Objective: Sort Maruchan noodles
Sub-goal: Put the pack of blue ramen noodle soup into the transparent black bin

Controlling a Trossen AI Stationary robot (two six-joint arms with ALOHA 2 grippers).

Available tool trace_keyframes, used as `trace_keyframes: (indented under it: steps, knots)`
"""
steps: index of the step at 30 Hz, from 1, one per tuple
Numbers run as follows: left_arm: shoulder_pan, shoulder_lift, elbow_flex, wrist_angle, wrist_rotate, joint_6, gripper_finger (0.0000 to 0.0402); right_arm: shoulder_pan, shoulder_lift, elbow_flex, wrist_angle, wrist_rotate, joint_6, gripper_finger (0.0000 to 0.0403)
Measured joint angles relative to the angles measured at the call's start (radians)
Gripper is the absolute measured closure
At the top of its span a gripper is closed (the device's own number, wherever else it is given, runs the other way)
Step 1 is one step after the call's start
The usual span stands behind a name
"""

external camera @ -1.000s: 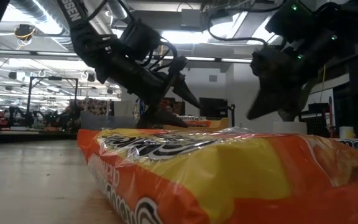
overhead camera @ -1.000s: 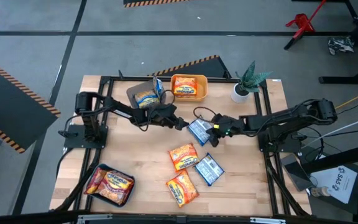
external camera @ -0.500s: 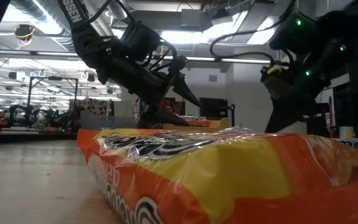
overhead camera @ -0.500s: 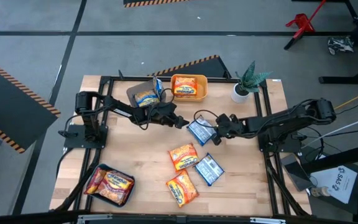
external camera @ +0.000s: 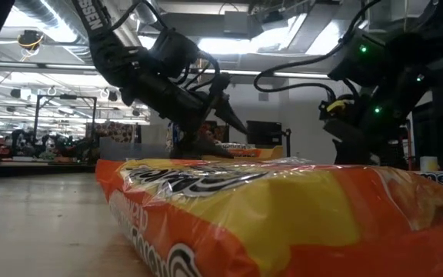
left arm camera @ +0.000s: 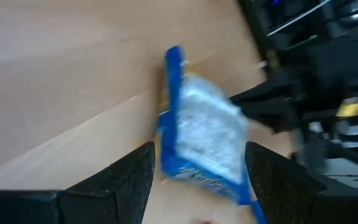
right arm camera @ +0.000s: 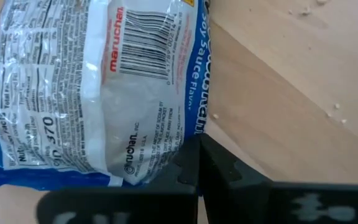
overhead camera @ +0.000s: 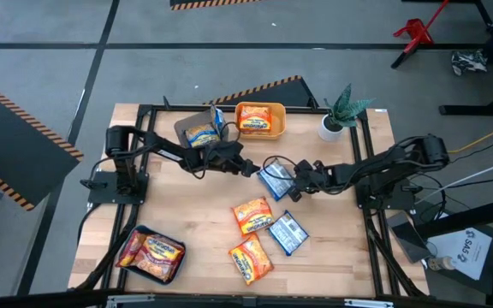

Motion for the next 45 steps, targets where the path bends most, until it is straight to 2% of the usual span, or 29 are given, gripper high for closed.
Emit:
trace_keyframes:
  steps: [5,15,23,27,30,33,39,45]
  knots:
    - [0.01,0.058,0.0,-0.005,-0.015,-0.038,0.0159,0.0,0.026,0.001,0.021,0.002,-0.005,0.0402]
    - [0.01,0.176,0.005,0.249,0.03,-0.077,0.0159,-0.001,0.039,-0.001,0.07,-0.015,-0.064,0.0402]
    - [0.008,0.182,0.021,0.15,0.052,0.05,0.0159,-0.001,0.039,-0.001,0.072,-0.015,-0.067,0.0402]
    - [0.008,0.182,0.021,0.147,0.056,0.048,0.0159,-0.001,0.039,-0.001,0.073,-0.016,-0.077,0.0402]
    - [0.01,0.182,0.02,0.138,0.11,0.053,0.0159,-0.001,0.039,-0.002,0.074,-0.016,-0.086,0.0402]
    - [0.023,0.165,0.021,0.073,0.151,0.039,0.0159,-0.001,0.039,-0.002,0.074,-0.021,-0.086,0.0402]
    - [0.031,0.12,0.036,-0.022,0.168,-0.044,0.0159,-0.001,0.039,-0.002,0.078,-0.03,-0.094,0.0402]
    - [-0.004,0.119,0.192,-0.381,0.107,0.063,0.0159,-0.001,0.04,-0.003,0.109,-0.041,-0.114,0.0402]
